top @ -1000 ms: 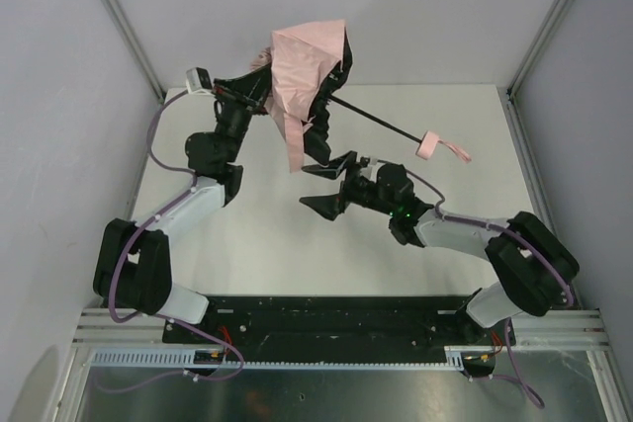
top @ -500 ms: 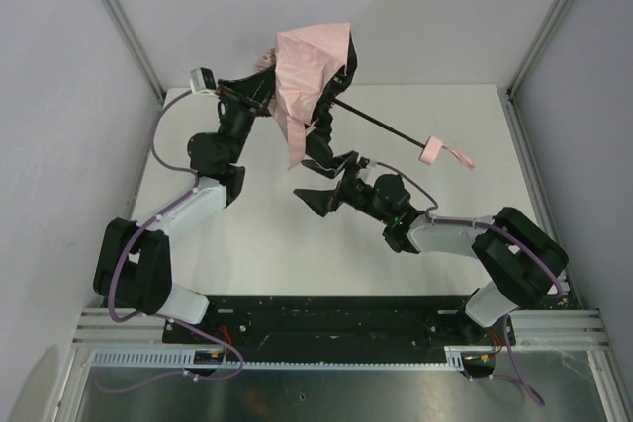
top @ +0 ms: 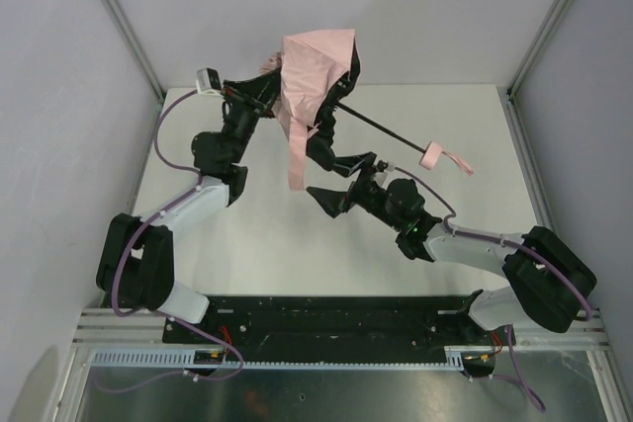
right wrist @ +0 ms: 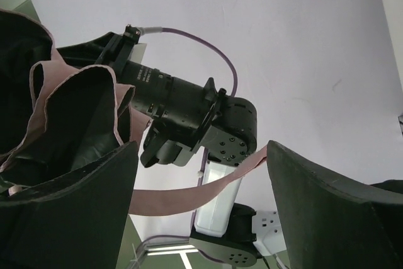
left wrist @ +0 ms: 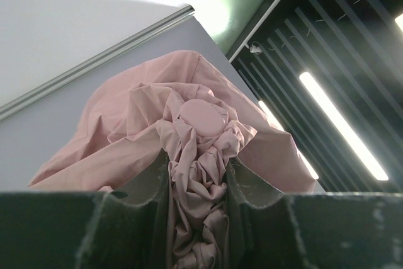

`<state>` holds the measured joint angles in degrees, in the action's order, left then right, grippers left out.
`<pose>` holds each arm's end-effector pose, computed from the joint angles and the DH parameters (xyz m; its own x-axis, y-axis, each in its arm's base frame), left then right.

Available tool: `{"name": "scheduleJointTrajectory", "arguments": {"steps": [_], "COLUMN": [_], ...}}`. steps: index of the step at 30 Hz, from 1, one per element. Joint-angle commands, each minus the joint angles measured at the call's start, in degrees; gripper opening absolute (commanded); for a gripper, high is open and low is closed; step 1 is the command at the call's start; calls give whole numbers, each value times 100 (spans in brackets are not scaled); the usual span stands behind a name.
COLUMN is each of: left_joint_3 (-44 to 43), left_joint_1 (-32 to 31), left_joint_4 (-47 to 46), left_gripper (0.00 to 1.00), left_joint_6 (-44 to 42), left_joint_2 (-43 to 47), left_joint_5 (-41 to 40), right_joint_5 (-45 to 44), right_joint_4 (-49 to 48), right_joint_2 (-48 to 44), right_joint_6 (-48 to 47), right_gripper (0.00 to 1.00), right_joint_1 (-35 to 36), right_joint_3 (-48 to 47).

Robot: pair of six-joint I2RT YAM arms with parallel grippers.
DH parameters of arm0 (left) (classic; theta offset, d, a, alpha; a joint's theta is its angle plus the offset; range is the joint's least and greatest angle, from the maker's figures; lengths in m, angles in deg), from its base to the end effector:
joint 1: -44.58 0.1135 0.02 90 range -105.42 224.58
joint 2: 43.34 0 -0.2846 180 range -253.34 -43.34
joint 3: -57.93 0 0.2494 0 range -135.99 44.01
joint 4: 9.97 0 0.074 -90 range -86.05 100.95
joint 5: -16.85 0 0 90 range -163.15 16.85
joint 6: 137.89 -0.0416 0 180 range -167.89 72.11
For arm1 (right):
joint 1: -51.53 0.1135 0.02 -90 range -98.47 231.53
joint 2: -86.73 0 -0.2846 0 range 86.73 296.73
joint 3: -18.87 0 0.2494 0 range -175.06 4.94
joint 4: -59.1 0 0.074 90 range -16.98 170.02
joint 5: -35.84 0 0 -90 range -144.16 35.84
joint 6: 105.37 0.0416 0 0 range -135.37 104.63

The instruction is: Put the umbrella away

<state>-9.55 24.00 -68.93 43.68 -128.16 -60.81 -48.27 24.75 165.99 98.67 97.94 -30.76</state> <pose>0.2946 -0.1201 0.3987 -0.5098 -0.8517 -0.1214 0.6081 -0.2569 -0.7512 0.2029 0.2193 0.2793 -0.7455 0.5344 0.3983 0.2704 -0.3037 0.9136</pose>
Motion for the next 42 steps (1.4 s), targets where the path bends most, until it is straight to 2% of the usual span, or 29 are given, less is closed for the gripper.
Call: {"name": "scheduleJointTrajectory", "arguments": {"steps": [1, 17, 29, 38, 39, 42], "left_joint_3": [-95, -775, -775, -661, -654, -603], "left_joint_1": [-76, -65, -169, -250, -256, -297], "left_joint_4": [-2327, -2327, -2333, -2336, -2336, -2336], "left_gripper": [0, 0, 0, 0, 0, 0], "left_joint_6": [54, 10, 18, -9, 1, 35], "left_joint_2": [45, -357, -452, -387, -378, -345], "left_joint_5": [17, 199, 266, 211, 214, 171], "right_joint_5": [-210, 274, 428, 461, 472, 448], "right_joint_4": [-57, 417, -381, -382, -383, -378], "right_joint_2": [-40, -31, 511, 680, 688, 701], "right_joint_6": [2448, 2062, 2221, 2430, 2426, 2399], "right_gripper": [86, 82, 79, 77, 76, 65], "right_joint_1": [91, 146, 144, 202, 206, 208], "right_joint_3": [-131, -187, -528, -796, -797, -798]}}
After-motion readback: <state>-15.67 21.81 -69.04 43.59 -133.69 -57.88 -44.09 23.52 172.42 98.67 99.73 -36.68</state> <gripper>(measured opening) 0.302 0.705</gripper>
